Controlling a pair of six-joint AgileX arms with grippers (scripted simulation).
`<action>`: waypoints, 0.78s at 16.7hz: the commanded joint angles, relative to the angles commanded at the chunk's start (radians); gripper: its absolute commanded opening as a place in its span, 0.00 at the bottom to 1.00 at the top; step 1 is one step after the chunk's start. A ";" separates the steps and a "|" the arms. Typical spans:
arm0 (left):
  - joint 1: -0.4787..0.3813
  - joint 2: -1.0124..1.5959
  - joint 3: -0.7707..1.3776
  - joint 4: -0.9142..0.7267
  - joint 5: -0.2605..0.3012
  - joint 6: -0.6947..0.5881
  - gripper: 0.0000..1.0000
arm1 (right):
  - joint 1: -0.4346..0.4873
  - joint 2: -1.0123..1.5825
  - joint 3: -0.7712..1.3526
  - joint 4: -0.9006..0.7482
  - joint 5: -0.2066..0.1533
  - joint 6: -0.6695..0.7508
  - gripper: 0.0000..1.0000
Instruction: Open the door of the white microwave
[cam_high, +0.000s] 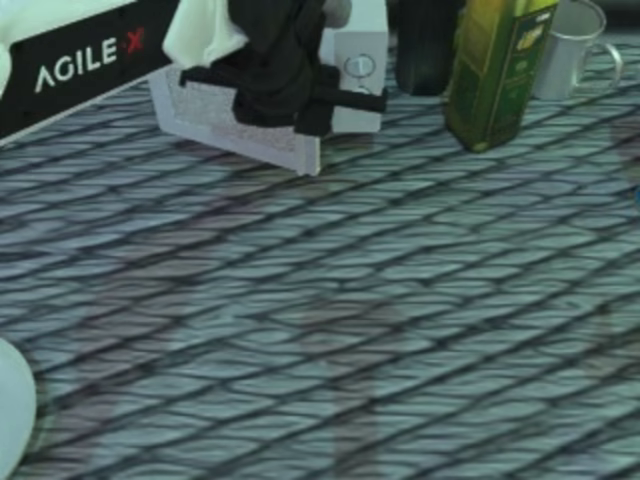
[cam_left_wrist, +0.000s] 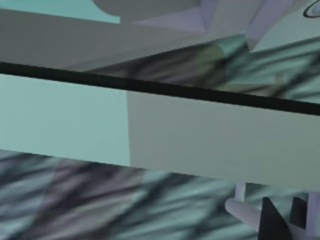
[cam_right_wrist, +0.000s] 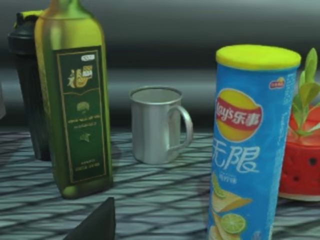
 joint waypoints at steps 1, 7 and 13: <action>0.000 0.000 0.000 0.000 0.000 0.000 0.00 | 0.000 0.000 0.000 0.000 0.000 0.000 1.00; 0.000 0.000 0.000 0.000 0.000 0.000 0.00 | 0.000 0.000 0.000 0.000 0.000 0.000 1.00; 0.007 -0.036 -0.058 0.024 0.031 0.048 0.00 | 0.000 0.000 0.000 0.000 0.000 0.000 1.00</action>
